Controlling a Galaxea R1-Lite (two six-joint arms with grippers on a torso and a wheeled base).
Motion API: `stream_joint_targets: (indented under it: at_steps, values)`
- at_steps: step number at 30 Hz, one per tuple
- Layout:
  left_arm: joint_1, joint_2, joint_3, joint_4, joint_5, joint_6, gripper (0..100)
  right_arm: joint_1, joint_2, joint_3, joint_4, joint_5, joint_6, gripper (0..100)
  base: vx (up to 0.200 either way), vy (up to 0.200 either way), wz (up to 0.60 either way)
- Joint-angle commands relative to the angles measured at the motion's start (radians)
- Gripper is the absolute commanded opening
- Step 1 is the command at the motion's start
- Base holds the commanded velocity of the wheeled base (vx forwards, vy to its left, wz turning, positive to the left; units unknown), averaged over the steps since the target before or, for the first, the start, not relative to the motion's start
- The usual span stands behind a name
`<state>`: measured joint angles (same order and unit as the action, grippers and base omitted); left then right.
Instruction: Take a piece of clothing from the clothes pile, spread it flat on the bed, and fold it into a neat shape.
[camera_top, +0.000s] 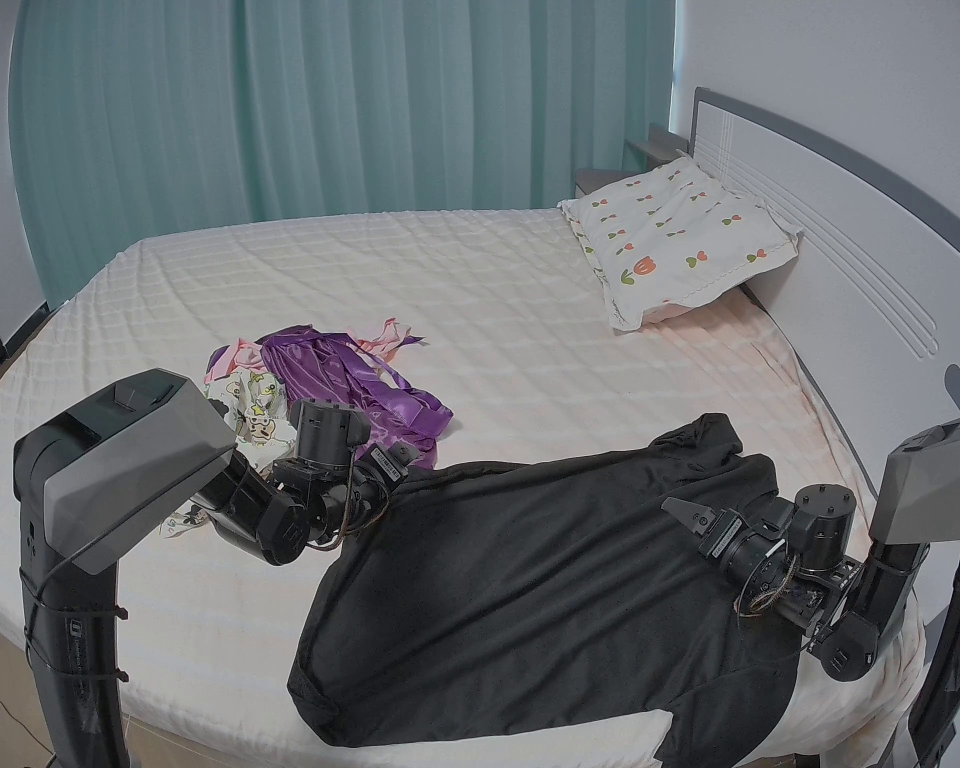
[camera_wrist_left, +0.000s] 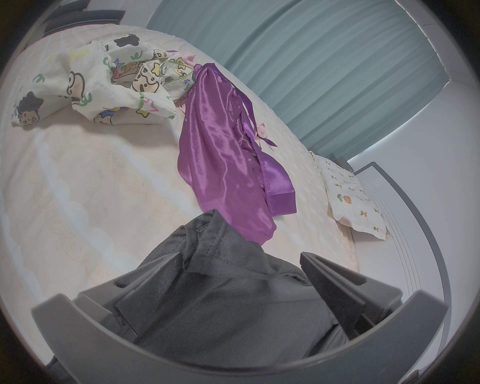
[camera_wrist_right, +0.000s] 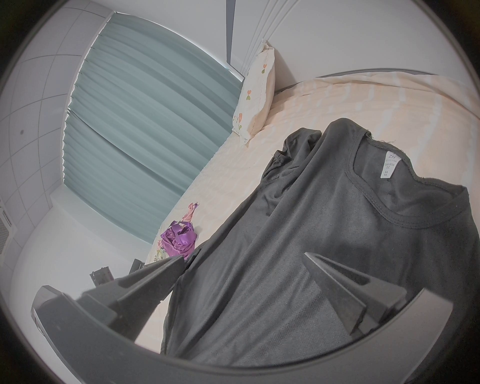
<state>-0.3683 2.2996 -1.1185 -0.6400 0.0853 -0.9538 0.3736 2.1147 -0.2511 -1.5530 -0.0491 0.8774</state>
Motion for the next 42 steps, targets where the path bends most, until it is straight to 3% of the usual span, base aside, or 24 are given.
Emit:
stream_joint_targets:
  at_steps: [1,4,5,10,18,42]
  values:
    - [-0.001,0.011,0.002,0.0,0.004,0.0,100,0.001,0.004,-0.001,-0.012,0.0,0.0,100,0.0,0.0,0.0]
    - [0.002,0.02,-0.006,-0.003,0.01,0.0,100,0.001,0.004,-0.001,-0.012,0.0,0.0,100,0.0,0.0,0.0]
    - [0.002,0.026,-0.012,-0.004,0.01,0.0,0,0.001,0.004,-0.001,-0.012,0.0,0.002,100,0.0,0.0,0.0]
    - [0.005,0.064,-0.049,-0.003,0.022,0.0,0,0.001,0.005,-0.002,-0.012,0.0,0.002,100,0.0,0.0,0.0]
    - [0.026,0.106,-0.139,-0.003,0.119,0.0,0,0.001,0.011,-0.002,-0.012,0.002,0.002,100,0.0,0.0,0.0]
    - [0.157,0.21,-0.311,0.02,0.12,0.058,0,-0.001,0.027,-0.005,-0.012,0.0,0.003,100,0.0,0.0,0.0]
